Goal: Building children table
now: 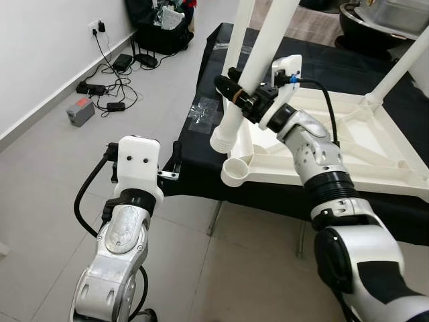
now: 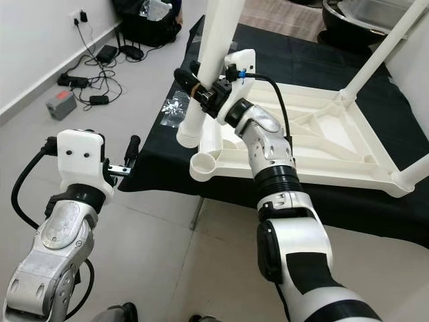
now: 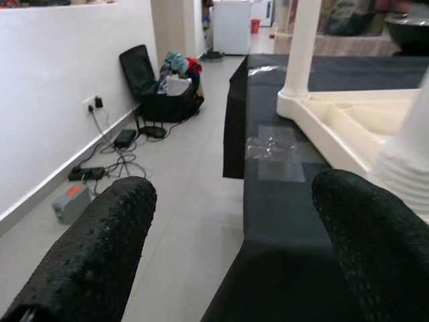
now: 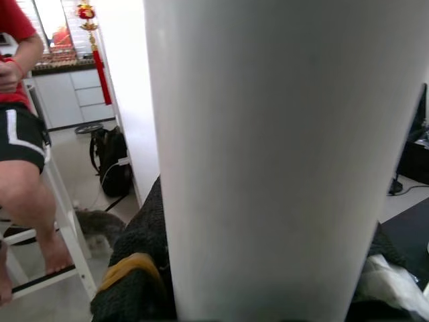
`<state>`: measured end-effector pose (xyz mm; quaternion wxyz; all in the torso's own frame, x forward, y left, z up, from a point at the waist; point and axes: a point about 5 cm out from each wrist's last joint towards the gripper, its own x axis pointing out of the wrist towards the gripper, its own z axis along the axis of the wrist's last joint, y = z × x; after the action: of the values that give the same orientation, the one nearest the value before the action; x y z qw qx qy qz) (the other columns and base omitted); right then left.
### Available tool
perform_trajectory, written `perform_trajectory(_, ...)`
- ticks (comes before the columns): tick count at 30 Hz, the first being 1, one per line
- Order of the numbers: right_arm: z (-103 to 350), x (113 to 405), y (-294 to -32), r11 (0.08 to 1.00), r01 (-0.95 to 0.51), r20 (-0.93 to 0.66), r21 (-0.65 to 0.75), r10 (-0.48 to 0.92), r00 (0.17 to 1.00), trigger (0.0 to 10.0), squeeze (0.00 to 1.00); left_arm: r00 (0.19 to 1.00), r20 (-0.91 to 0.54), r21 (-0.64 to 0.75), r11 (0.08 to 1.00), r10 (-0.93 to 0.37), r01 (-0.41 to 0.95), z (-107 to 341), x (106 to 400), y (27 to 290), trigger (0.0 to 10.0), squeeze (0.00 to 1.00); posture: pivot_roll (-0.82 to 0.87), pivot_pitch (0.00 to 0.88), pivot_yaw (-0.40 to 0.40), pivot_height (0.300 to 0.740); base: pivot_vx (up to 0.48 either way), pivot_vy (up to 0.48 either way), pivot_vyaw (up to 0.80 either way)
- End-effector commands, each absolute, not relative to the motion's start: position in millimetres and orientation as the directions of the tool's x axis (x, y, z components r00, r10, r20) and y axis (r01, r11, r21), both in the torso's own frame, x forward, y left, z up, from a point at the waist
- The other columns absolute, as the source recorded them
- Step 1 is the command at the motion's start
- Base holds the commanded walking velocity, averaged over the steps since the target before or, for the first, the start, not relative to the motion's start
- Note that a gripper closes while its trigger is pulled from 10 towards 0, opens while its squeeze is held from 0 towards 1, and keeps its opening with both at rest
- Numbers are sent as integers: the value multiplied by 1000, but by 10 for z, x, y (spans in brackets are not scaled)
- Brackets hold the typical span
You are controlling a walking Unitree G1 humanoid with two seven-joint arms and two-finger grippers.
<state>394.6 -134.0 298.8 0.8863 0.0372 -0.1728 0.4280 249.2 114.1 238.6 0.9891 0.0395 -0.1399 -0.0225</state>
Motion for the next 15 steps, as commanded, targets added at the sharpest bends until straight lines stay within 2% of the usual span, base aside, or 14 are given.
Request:
perform_trajectory(1,3074,3932,-1375,611,-786,376,-94,753,540,10000,0,962,263,84,995,-69,48,2369,2458,1108,10000,0,117,259,-168,740,0,0,0)
perform_trajectory(7,3115,3878,-1672,570,-811,378,-130,785,491,10000,0,965,253,97,994,-70,47,2364,2448,1129,10000,0,129,246,-148,740,0,0,0)
perform_trajectory(12,3078,3837,-1731,516,-843,360,-150,823,440,10000,0,965,248,104,993,-81,57,2362,2447,1122,10000,0,133,238,-139,740,0,0,0)
perform_trajectory(15,2980,3816,-1678,465,-868,294,-175,866,405,10000,0,965,247,108,992,-86,60,2372,2450,1120,10000,0,137,236,-132,740,0,0,0)
